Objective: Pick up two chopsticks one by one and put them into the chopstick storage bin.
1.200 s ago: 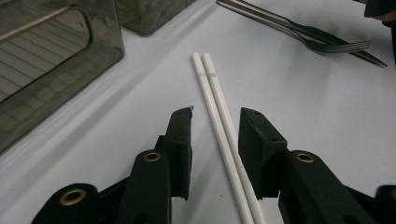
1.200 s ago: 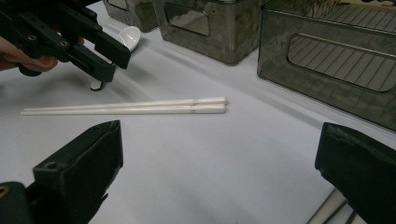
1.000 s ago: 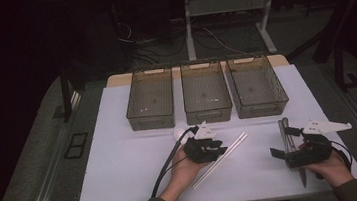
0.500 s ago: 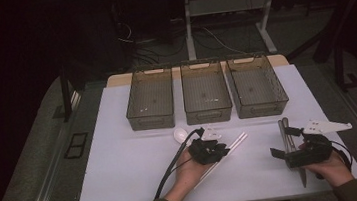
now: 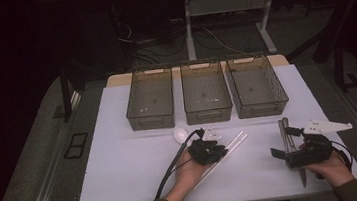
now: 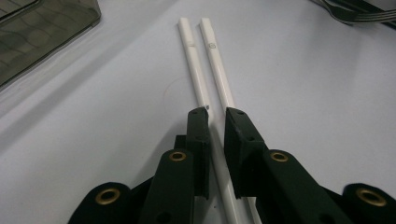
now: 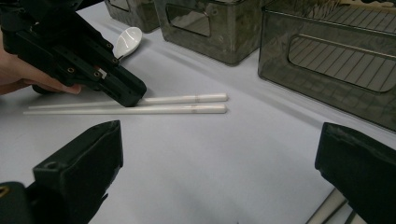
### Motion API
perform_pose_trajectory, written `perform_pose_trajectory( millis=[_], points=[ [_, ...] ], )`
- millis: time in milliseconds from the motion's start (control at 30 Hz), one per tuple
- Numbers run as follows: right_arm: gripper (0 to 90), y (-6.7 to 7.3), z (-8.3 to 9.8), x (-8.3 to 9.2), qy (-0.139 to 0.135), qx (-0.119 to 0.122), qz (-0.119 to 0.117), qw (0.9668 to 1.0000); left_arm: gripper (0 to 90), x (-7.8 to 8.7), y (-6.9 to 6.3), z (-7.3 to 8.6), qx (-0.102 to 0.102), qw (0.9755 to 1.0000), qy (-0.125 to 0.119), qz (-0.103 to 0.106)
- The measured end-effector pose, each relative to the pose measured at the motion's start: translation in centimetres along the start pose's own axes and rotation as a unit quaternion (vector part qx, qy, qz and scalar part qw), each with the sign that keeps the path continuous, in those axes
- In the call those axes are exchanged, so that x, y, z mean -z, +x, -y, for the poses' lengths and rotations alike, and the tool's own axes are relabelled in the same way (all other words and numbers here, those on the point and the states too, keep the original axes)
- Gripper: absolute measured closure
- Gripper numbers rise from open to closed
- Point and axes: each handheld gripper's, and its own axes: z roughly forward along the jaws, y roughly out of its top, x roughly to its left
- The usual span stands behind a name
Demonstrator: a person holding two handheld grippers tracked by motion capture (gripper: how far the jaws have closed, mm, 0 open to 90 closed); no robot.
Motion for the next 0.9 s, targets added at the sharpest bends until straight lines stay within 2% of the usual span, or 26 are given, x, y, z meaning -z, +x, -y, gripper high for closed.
perform_pose_trajectory(
  millis=[200,267,400,467,500,567,900],
  points=[
    [0.9,-0.01,0.01,0.01,0.000,0.000,0.000,1.0000,79.4,-0.02,-0.09,0.01,-0.002,1.0000,0.002,-0.004],
    [0.9,0.00,0.00,0.00,0.000,0.000,0.000,1.0000,79.7,0.06,-0.15,-0.03,-0.015,0.9998,0.011,-0.011],
    [0.9,0.00,0.00,0.01,0.000,0.001,0.000,1.0000,81.5,0.04,-0.27,-0.08,-0.010,0.9997,0.013,-0.017],
    [0.9,-0.01,0.01,0.02,0.000,0.000,-0.001,1.0000,82.1,-0.06,-0.33,-0.06,-0.002,0.9998,0.006,-0.017],
    [0.9,-0.01,0.00,0.01,0.000,0.000,0.000,1.0000,82.3,0.05,-0.25,-0.09,-0.010,0.9997,0.013,-0.017],
    [0.9,0.00,0.00,-0.01,0.000,0.000,-0.001,1.0000,82.9,0.04,-0.27,-0.10,-0.004,0.9998,0.011,-0.017],
    [0.9,0.02,0.00,0.07,-0.001,0.000,-0.002,1.0000,84.2,0.23,-0.31,-0.24,-0.009,0.9995,0.022,-0.021]
  ],
)
